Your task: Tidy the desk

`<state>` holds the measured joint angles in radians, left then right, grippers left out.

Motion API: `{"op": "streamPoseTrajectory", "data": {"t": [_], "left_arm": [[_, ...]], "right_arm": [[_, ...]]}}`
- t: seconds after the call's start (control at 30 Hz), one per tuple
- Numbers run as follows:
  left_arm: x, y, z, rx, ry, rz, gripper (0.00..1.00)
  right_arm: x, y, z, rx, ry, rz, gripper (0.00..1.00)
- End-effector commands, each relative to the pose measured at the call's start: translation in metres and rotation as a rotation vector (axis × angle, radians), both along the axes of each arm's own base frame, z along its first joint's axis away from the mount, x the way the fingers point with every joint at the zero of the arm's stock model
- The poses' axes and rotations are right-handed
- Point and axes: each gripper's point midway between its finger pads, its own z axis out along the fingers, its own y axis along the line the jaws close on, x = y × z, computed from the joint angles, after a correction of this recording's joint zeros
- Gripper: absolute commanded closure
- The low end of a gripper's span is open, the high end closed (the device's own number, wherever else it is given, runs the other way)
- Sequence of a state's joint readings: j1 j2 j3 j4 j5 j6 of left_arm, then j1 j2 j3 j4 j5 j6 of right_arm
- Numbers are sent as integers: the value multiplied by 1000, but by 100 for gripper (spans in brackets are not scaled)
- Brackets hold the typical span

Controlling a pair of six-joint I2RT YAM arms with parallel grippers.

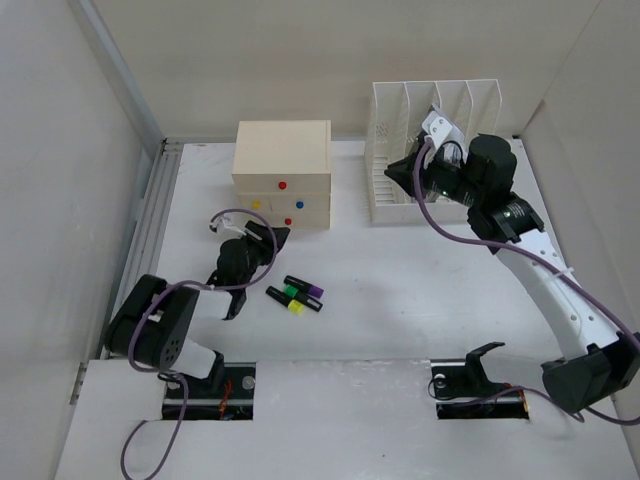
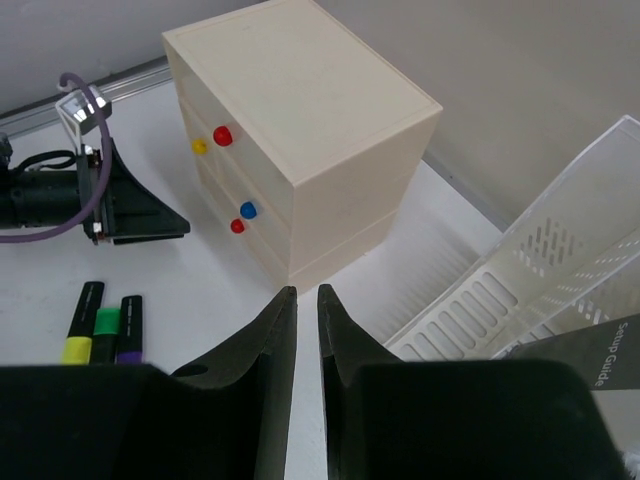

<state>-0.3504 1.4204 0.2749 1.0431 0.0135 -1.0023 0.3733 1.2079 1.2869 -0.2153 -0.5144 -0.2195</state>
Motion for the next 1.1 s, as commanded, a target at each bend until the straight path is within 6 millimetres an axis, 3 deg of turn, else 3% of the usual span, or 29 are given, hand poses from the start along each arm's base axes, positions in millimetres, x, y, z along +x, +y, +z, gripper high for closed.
{"op": "streamPoseTrajectory", "data": {"t": [0.0, 0.13, 0.5, 1.07], "left_arm": [[9, -7, 36, -117, -141, -10, 52], [15, -3, 35, -139, -152, 40, 53], [38, -2, 8, -131, -78, 98, 53], [63, 1, -5, -123, -22, 142, 56]], "right_arm": [[-7, 0, 17, 37, -54, 21, 80], [-7, 0, 17, 37, -54, 21, 80], [-8, 1, 17, 38, -53, 30, 80], [-9, -1, 21, 40, -62, 21, 80]]}}
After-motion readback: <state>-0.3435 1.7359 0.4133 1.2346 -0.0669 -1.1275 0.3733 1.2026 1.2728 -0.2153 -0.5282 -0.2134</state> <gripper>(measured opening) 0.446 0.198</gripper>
